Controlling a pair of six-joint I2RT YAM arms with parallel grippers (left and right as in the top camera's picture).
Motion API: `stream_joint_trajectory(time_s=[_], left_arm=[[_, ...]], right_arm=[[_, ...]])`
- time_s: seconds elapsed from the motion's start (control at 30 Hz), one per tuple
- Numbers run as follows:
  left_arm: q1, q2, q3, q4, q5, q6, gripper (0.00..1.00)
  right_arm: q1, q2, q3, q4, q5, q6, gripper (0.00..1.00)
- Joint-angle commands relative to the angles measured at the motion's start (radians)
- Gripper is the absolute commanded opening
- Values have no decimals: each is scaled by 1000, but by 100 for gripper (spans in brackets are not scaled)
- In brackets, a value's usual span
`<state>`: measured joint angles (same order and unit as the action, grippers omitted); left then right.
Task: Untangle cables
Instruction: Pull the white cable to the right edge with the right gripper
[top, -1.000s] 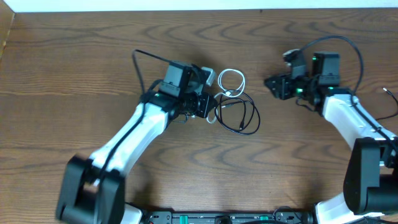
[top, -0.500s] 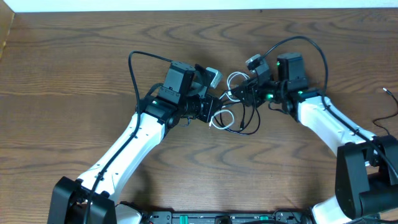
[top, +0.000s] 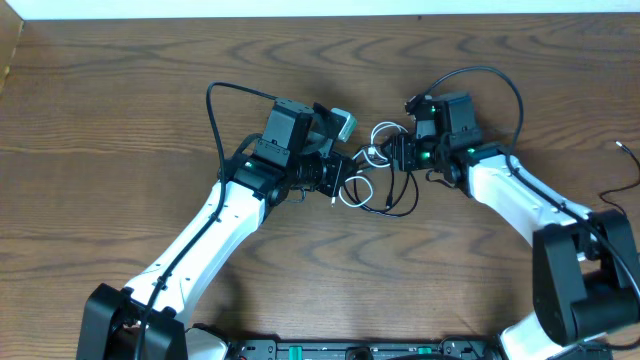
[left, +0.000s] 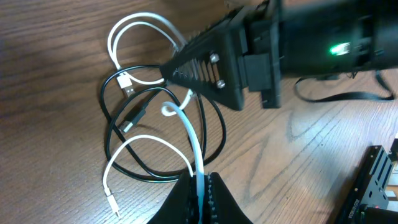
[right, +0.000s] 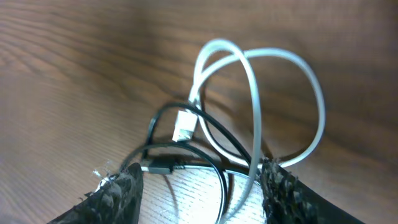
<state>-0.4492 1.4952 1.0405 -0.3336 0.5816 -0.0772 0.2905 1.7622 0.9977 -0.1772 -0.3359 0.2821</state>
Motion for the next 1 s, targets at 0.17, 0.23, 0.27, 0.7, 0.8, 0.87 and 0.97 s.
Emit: stream_joint_trajectory(time_s=[0.17,0.23,0.27,0.7,0.8,0.87,0.97], left_arm=[[-2,-2,11,-2,9,13,7],[-2,-2,11,-2,9,13,7],[-2,-2,11,-2,9,13,7],[-2,-2,11,-1,9,13,34],[-2,-1,11,-2,9,13,34],[-2,-1,11,-2,9,13,34],[-2,-1,11,-2,1,13,34]], right_arm=[[19,107,2,-9,-16,170,52],[19,115,2,8,-45,167,39],[18,114,2,24,-54,165,31],[-70,-81,3,283,-66,18,1],[-113,-165,3,363,-51,-10,1],[-156,-222,3,437,-48,-10,1],[-234,-301,3,549,-48,2,1]])
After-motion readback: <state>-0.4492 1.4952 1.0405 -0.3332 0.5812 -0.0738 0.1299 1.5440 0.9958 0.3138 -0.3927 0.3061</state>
